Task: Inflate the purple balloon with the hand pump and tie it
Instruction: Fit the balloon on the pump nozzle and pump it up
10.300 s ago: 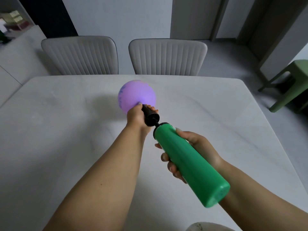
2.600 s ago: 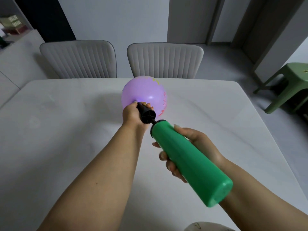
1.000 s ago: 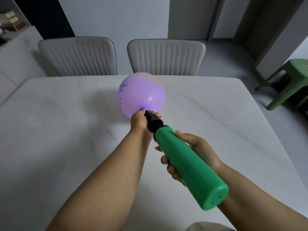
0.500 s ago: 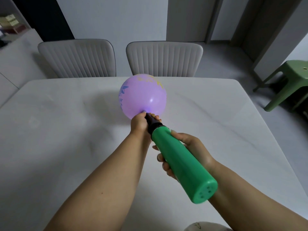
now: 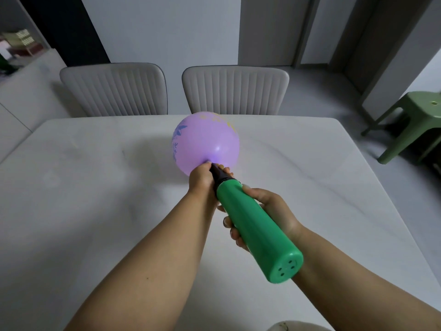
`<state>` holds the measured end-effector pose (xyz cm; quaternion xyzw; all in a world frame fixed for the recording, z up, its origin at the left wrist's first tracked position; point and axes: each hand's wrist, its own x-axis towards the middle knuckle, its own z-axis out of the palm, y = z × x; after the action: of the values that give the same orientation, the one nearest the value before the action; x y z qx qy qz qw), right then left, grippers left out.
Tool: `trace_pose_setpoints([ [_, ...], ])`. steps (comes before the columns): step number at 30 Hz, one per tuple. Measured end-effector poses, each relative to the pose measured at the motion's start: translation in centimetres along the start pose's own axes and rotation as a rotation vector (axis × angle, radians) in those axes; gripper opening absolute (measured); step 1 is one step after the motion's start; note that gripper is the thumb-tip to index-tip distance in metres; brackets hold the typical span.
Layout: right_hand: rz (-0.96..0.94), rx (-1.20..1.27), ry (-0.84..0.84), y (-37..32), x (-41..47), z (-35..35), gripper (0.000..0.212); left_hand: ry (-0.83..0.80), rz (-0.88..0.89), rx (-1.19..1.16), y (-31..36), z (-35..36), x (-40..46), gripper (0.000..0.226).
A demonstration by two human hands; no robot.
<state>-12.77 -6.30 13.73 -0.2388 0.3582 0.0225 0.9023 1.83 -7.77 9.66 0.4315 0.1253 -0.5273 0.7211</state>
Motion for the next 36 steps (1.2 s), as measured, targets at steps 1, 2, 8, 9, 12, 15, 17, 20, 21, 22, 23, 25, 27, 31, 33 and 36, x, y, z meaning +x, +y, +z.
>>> trace_pose_setpoints([
  [1,0.009,0.019,-0.008,0.4,-0.6,-0.2,0.047,0.001,0.012,-0.013,0.2,0.1,0.0,0.039],
  [2,0.022,0.035,-0.019,0.8,-1.4,-0.3,0.047,0.001,0.020,-0.024,0.4,0.0,0.1,0.038],
  [8,0.103,0.005,-0.053,0.8,-3.2,-0.4,0.045,0.019,0.025,-0.054,0.6,-0.4,0.3,0.037],
  [9,0.098,-0.003,-0.040,0.3,-2.5,-0.2,0.045,0.020,0.020,-0.058,0.4,-0.1,0.2,0.037],
  [12,0.068,-0.014,-0.024,-0.8,-0.6,0.3,0.046,0.014,-0.003,-0.032,0.0,0.4,-0.1,0.038],
  [15,0.068,0.021,-0.041,-0.6,-0.1,-0.1,0.048,0.003,0.008,-0.011,0.0,0.3,-0.2,0.037],
  [17,0.086,0.033,-0.065,-0.1,-1.1,-0.7,0.048,0.015,0.029,-0.037,0.3,0.2,0.2,0.037],
  [20,0.137,0.017,-0.125,0.7,-3.2,-1.8,0.049,0.027,0.054,-0.063,1.0,-0.5,0.4,0.036],
  [21,0.150,0.009,-0.151,0.7,-3.7,-2.1,0.050,0.033,0.060,-0.063,1.1,-0.8,0.5,0.036],
  [22,0.155,-0.010,-0.164,0.6,-3.8,-2.1,0.049,0.043,0.066,-0.058,1.1,-0.9,0.5,0.035],
  [23,0.153,-0.036,-0.155,0.4,-3.7,-2.0,0.047,0.052,0.070,-0.056,1.1,-0.8,0.6,0.035],
  [25,0.127,-0.060,-0.092,-0.5,-2.7,-1.3,0.046,0.057,0.074,-0.057,0.6,0.1,0.6,0.035],
  [27,0.077,-0.052,-0.049,-1.3,-1.4,-0.5,0.046,0.052,0.064,-0.051,0.1,0.9,0.3,0.036],
  [31,0.036,0.003,-0.024,-1.5,-0.2,-0.4,0.045,0.009,0.026,0.021,-0.8,1.1,-0.3,0.039],
  [33,0.042,0.017,-0.027,-1.0,-0.9,-0.9,0.046,0.000,0.020,-0.005,-0.9,1.0,-0.2,0.038],
  [36,0.065,-0.007,-0.050,0.4,-3.0,-2.0,0.048,-0.010,0.049,-0.053,-0.2,0.9,0.1,0.038],
])
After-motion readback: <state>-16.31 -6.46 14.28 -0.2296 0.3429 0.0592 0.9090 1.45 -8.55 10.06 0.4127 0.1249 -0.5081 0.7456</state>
